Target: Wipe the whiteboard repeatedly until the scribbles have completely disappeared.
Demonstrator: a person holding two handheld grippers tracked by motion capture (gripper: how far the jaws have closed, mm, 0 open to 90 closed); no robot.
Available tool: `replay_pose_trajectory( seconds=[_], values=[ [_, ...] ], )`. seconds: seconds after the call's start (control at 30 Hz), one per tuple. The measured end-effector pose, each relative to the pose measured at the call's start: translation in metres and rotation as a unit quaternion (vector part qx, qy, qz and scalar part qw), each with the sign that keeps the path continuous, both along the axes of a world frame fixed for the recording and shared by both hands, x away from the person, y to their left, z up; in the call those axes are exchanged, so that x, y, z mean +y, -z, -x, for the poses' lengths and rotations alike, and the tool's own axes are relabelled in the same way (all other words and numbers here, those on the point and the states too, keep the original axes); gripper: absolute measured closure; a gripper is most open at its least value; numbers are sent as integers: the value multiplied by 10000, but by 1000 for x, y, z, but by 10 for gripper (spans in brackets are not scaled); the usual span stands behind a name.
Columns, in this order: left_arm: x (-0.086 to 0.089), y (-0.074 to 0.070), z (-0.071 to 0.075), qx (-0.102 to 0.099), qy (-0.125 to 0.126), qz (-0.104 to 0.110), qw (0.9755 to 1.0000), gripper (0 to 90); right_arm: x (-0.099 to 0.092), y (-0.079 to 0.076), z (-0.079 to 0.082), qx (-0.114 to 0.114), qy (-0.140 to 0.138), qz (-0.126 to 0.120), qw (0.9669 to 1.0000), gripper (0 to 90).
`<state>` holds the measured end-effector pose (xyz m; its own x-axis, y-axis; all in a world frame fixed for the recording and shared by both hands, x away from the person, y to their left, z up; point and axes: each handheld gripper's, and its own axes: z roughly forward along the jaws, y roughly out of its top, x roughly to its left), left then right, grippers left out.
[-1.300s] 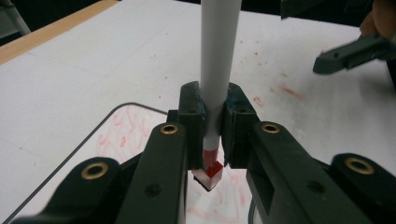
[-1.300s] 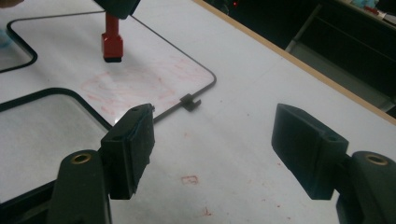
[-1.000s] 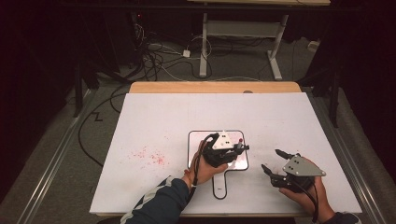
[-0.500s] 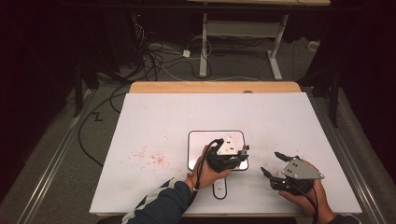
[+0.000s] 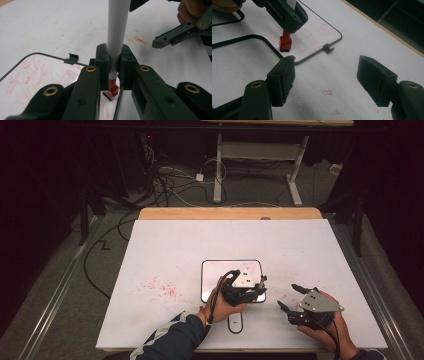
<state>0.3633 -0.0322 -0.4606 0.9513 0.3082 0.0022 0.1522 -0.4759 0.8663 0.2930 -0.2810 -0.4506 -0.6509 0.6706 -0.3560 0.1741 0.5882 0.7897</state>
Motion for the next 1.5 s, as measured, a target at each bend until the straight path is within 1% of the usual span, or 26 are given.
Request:
replay_pose_trajectory(
  seconds=[0.07,0.1,0.23,0.3,0.33,0.4,0.47,0.53,0.57,0.6,0.67,0.7,0.73,0.77,0.9,1.0,1.07,1.1,1.13,1.2,1.23,1.3,1.4,1.43,1.47,1.5],
  values=[
    [2,0,0,-43,40,-43,10000,784,0,0,0,-19,-9,31,10000,316],
    [8,-1,-1,-71,38,-102,9999,784,0,0,1,-16,1,29,10000,317],
    [21,-3,-7,-165,-184,-261,9994,784,-1,-1,1,-31,4,56,10000,317],
    [24,-3,-9,-144,-222,-266,9993,785,-1,0,0,-32,29,77,10000,317],
    [27,-3,-11,-83,-251,-241,9994,785,-1,0,0,-32,29,77,10000,317],
    [31,-4,-12,-110,-306,-274,9991,784,0,-1,1,-52,16,98,9999,317],
    [33,-3,-13,-98,-299,-270,9991,784,0,-1,1,-62,21,104,9999,317],
    [33,-2,-12,-55,-303,-194,9993,784,0,-1,0,-51,18,95,9999,317],
    [32,-1,-11,6,-245,-115,9996,784,0,-1,0,-49,25,98,9999,317],
    [32,-1,-11,6,-245,-115,9996,785,0,-1,0,-41,14,95,9999,317],
    [28,0,-7,29,-142,-42,9999,784,1,-1,0,-42,16,97,9999,317],
    [24,1,-4,24,-92,-23,10000,784,1,0,0,-39,2,93,9999,317],
    [18,1,0,-26,14,-30,10000,784,1,0,0,-46,-8,105,9999,317],
    [16,1,2,-2,62,13,10000,784,2,0,0,-40,-10,110,9999,317],
    [13,3,4,-33,50,49,10000,783,2,0,0,-34,-32,111,9999,317],
    [17,2,2,18,52,18,10000,784,1,0,0,-46,-19,122,9999,316],
    [22,0,1,-65,-22,-95,9999,784,1,-1,1,-51,-8,106,9999,317],
    [24,0,-1,-75,-84,-119,9999,785,0,-1,1,-55,2,111,9999,317],
    [31,-1,-4,-57,-185,-172,9997,785,0,-1,1,-58,11,115,9999,317],
    [35,-1,-6,-63,-239,-194,9995,785,0,-2,1,-64,6,111,9999,317],
    [41,-2,-7,-116,-318,-276,9990,784,0,-2,2,-79,0,124,9999,317],
    [44,-2,-8,-109,-371,-289,9988,784,1,-2,2,-90,0,131,9999,317],
    [50,-1,-10,55,-412,-142,9990,784,1,-2,2,-80,0,133,9999,317],
    [50,0,-9,52,-373,-124,9992,785,1,-2,1,-83,3,133,9999,316],
    [46,2,-6,135,-227,0,9997,785,1,-2,1,-83,-6,132,9999,317],
    [42,2,-3,159,-176,44,9997,785,1,-2,1,-69,-6,125,9999,317]
  ],
)
